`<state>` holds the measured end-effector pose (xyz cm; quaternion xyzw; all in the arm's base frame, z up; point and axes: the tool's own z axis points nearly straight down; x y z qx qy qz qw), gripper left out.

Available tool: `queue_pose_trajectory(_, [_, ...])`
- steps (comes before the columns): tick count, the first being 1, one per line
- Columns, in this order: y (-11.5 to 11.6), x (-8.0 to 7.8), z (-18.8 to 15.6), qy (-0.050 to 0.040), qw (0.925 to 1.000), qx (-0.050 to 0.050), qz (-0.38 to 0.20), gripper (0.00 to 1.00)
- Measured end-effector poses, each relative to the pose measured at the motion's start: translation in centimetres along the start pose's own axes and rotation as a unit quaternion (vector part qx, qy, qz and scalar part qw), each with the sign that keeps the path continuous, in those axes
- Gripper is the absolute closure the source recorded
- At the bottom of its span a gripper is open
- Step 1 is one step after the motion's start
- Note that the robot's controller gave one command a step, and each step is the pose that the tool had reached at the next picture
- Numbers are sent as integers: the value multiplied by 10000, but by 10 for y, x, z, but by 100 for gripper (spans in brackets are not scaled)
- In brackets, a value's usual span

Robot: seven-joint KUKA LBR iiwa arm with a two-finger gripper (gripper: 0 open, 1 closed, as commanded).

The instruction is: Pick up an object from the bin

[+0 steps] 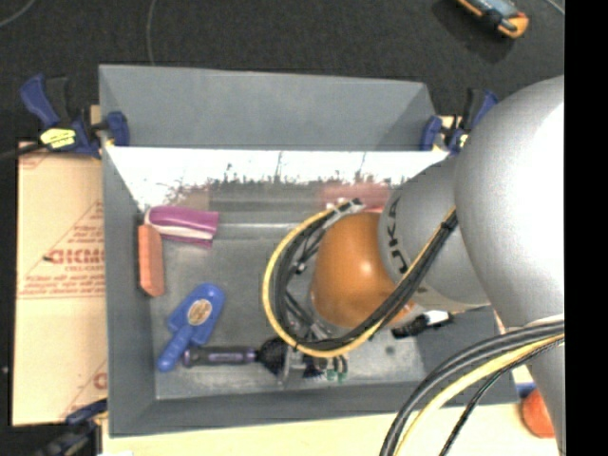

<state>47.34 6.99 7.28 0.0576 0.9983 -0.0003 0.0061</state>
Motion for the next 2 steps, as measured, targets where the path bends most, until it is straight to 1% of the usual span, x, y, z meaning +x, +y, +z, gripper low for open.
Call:
queue_pose_trajectory(1, [0, 0, 0, -1, 10000, 1, -5, 100])
queue_pose_trajectory(2, [-1, 2, -22, 29, 10000, 9, -15, 100])
